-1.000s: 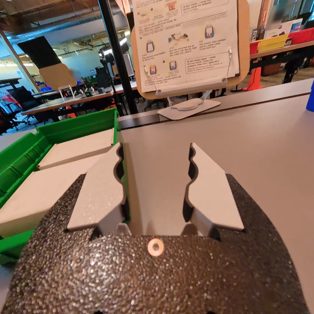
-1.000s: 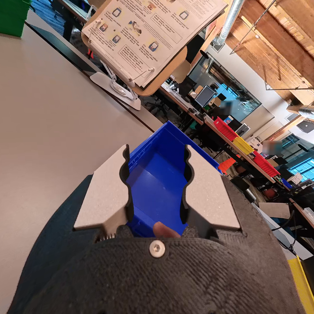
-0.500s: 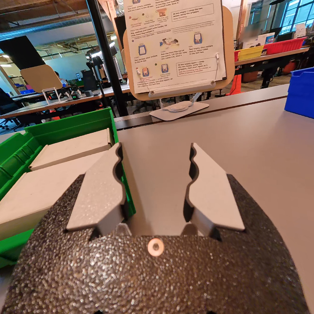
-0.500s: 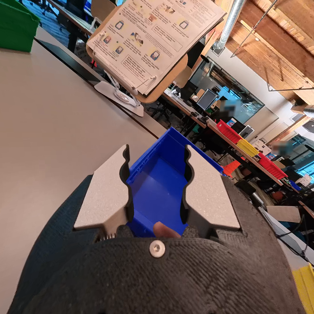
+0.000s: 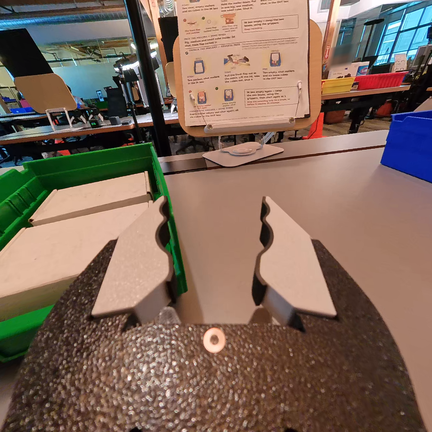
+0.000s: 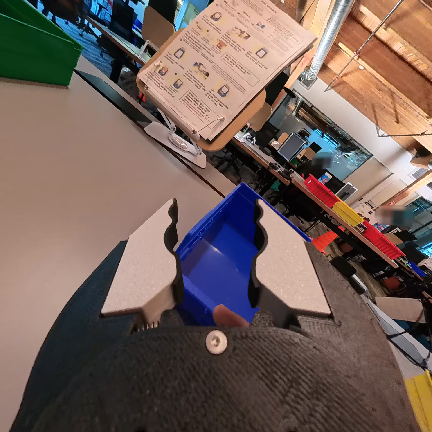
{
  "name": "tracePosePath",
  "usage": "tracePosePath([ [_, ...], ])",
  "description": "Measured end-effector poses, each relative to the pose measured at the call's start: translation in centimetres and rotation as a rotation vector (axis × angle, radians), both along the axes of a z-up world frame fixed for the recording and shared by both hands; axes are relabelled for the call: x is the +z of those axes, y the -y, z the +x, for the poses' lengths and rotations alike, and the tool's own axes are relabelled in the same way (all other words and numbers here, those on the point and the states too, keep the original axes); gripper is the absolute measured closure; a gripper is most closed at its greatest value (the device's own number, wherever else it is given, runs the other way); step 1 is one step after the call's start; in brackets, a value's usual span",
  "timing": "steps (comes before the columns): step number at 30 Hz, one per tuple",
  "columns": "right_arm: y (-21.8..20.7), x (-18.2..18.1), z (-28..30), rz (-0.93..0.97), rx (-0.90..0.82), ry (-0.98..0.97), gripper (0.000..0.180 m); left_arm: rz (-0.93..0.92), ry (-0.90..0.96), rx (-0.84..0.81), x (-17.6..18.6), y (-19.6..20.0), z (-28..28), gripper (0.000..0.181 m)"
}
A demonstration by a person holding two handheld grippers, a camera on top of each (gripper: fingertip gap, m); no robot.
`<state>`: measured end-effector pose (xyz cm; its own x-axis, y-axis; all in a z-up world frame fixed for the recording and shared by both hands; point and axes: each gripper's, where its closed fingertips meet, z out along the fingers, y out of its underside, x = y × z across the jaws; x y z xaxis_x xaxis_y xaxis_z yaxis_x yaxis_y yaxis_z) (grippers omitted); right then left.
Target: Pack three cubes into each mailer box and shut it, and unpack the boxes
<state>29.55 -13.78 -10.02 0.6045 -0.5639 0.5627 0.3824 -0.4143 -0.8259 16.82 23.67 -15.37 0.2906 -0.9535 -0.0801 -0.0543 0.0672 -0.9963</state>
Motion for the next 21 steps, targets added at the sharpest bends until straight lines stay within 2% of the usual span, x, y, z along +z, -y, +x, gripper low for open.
tracePosePath([
  [4, 1.7, -0.2, 0.3, -0.013, -0.036, -0.002, 0.115, 0.077, -0.063, 0.005, 0.1, 0.2, -0.4, 0.103],
  [7, 3.0, -0.5, 0.4, -0.033, -0.055, -0.002, 0.115, 0.160, -0.048, -0.013, 3.3, 0.3, -1.9, 0.103],
  [10, 3.9, -0.6, 0.7, -0.006, -0.068, -0.020, 0.116, 0.184, -0.065, 0.055, 6.6, -2.8, -4.3, 0.106],
  [12, 4.3, -0.7, 1.0, 0.008, -0.077, -0.033, 0.115, 0.153, -0.139, 0.099, 7.3, -6.0, -5.5, 0.108],
  [15, 4.2, -0.9, 1.1, 0.007, -0.077, -0.040, 0.115, 0.137, -0.359, 0.064, 5.9, -10.6, -5.9, 0.109],
  [19, 3.1, -1.4, 0.8, -0.036, -0.057, -0.038, 0.115, 0.196, -0.813, -0.337, 1.0, -11.3, -4.8, 0.096],
  [21, 2.4, -1.6, 0.6, -0.063, -0.046, -0.034, 0.115, 0.316, -1.057, -0.428, -1.3, -13.4, -4.8, 0.085],
])
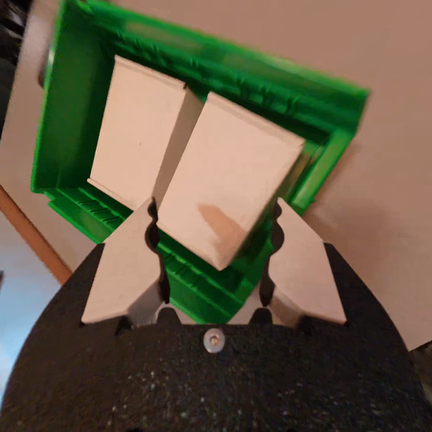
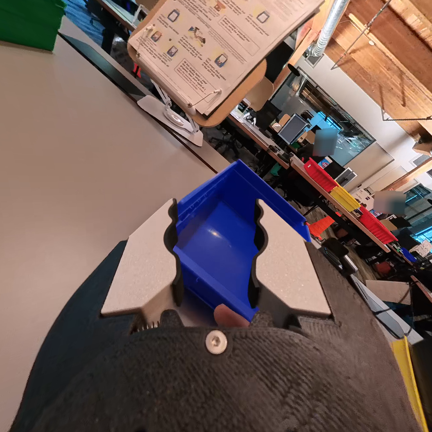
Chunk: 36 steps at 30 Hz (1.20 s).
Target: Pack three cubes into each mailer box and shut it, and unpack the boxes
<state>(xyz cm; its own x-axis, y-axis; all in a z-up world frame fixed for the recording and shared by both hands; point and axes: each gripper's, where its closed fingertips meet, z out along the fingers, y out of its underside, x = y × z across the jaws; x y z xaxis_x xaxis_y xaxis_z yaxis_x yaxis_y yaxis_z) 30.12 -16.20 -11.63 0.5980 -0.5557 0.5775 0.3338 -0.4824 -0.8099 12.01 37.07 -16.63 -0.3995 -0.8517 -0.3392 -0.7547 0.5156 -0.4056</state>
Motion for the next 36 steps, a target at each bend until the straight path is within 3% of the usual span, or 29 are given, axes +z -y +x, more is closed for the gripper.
tracePosePath([
  [2, -0.8, -0.2, -0.4, -0.022, 0.019, 0.001, 0.115, 0.035, -0.109, -0.032, -1.1, -1.7, 1.1, 0.072],
  [6, -2.6, -0.5, -1.3, -0.064, 0.064, -0.001, 0.114, -0.101, -0.267, -0.139, -3.2, -1.0, 1.8, 0.066],
  [10, -4.4, -1.5, -2.8, -0.160, 0.126, 0.006, 0.114, -0.030, -0.404, -0.227, -6.0, -1.8, 0.9, 0.057],
  [14, -5.6, -2.9, -3.4, -0.210, 0.159, -0.009, 0.113, 0.041, -0.448, -0.290, -8.3, -2.2, 0.6, 0.049],
  [20, -6.4, -3.3, -4.2, -0.254, 0.167, 0.006, 0.113, -0.005, -0.427, -0.331, -8.5, -1.9, 0.9, 0.050],
  [23, -6.7, -2.6, -4.7, -0.224, 0.178, 0.013, 0.113, 0.073, -0.446, -0.349, -8.1, -2.5, 0.7, 0.050],
  [27, -6.3, -1.9, -5.1, -0.228, 0.161, 0.034, 0.113, 0.154, -0.415, -0.364, -4.6, -2.6, 0.9, 0.050],
  [31, -5.2, -1.2, -5.5, -0.220, 0.143, 0.051, 0.113, 0.195, -0.317, -0.304, 3.1, -1.8, 1.9, 0.050],
  [34, -4.4, -0.7, -5.4, -0.191, 0.128, 0.051, 0.113, 0.146, -0.204, -0.235, 8.8, 2.5, 3.4, 0.050],
  [36, -4.0, -0.6, -5.3, -0.181, 0.118, 0.048, 0.113, 0.128, -0.154, -0.240, 10.8, 7.3, 4.6, 0.050],
])
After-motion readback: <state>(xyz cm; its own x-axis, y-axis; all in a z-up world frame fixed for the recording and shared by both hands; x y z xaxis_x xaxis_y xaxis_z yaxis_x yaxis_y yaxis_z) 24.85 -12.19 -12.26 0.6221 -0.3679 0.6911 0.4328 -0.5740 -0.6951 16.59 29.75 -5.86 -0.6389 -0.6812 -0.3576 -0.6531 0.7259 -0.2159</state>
